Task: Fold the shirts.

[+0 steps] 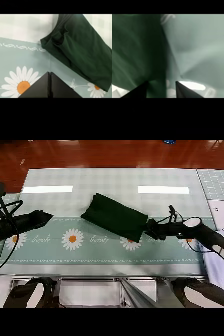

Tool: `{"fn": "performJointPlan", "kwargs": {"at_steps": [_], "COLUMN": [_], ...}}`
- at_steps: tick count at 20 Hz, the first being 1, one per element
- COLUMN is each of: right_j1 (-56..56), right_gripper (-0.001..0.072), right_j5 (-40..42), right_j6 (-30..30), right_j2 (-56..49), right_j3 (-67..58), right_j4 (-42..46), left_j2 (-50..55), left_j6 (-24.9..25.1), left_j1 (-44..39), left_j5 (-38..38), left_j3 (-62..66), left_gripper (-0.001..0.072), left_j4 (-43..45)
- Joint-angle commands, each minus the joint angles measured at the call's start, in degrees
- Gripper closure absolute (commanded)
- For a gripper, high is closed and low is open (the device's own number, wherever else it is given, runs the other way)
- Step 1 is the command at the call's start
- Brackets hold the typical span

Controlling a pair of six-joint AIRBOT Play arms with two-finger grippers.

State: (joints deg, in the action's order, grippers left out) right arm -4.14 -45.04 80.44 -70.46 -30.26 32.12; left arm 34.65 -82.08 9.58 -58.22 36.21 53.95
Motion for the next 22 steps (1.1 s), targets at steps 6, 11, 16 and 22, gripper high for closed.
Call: {"fn": "performJointPlan", "kwargs": {"at_steps": [6, 11, 16, 22], "right_j1": [-12.3, -13.0, -12.3, -2.3], "right_gripper": [0.0694, 0.0695, 0.0695, 0.0695], "right_j5": [0.5, -9.0, -19.7, -33.4], "right_j6": [-8.1, -4.1, 8.3, 11.9], "right_j2": [-15.3, -15.4, -15.4, -14.5], "right_j3": [-15.4, -32.3, -57.7, -75.9], "right_j4": [-10.6, 2.3, 22.1, 27.2], "left_j2": [0.0, 0.2, 2.3, 2.9], "left_j6": [0.6, 0.6, 0.6, 1.9], "left_j1": [-0.1, -0.1, -0.1, -0.1], "left_j5": [0.0, -0.7, -0.8, -0.8], "left_j3": [0.0, 0.0, 0.0, 0.0], "left_gripper": [0.0686, 0.0687, 0.0686, 0.0687], "left_j4": [0.0, 0.1, 0.0, 0.0]}}
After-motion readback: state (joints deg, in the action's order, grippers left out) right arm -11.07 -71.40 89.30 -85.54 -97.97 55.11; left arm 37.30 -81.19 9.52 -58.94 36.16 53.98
